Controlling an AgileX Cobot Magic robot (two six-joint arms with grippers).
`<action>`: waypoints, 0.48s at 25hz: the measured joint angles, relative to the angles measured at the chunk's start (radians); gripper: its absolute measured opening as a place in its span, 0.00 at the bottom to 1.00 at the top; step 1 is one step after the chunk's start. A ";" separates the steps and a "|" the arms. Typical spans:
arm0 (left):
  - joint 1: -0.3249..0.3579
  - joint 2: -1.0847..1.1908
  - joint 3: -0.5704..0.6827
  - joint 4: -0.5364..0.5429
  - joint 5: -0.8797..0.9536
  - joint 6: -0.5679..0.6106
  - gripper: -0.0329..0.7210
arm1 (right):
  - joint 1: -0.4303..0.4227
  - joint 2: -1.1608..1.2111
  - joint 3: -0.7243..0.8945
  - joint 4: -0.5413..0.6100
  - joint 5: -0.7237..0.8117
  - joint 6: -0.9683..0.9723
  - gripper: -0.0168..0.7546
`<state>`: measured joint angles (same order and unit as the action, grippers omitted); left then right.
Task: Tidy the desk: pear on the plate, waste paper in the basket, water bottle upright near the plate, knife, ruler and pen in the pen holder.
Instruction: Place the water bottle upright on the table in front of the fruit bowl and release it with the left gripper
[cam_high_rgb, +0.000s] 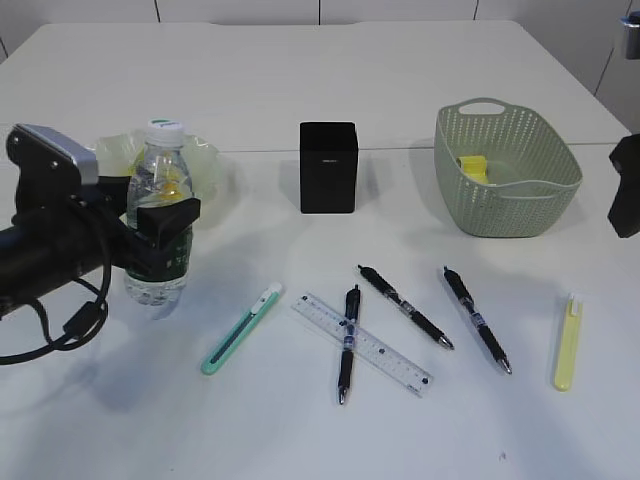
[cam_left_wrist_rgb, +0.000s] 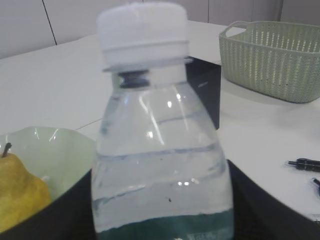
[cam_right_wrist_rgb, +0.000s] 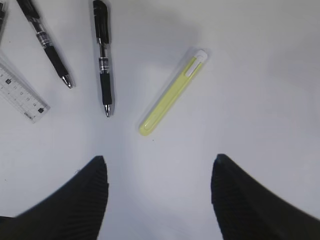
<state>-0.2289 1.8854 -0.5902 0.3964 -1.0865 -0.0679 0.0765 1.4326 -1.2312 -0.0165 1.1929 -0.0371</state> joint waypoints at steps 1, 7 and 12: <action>0.000 0.026 -0.016 0.001 0.000 0.000 0.61 | 0.000 0.000 0.000 0.000 0.000 0.000 0.65; 0.000 0.154 -0.099 0.065 -0.026 -0.002 0.61 | 0.000 0.000 0.000 0.000 -0.010 0.000 0.65; 0.000 0.233 -0.123 0.069 -0.128 -0.002 0.60 | 0.000 0.000 0.000 0.000 -0.015 0.000 0.65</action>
<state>-0.2289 2.1184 -0.7128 0.4654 -1.2148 -0.0696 0.0765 1.4326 -1.2312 -0.0165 1.1783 -0.0371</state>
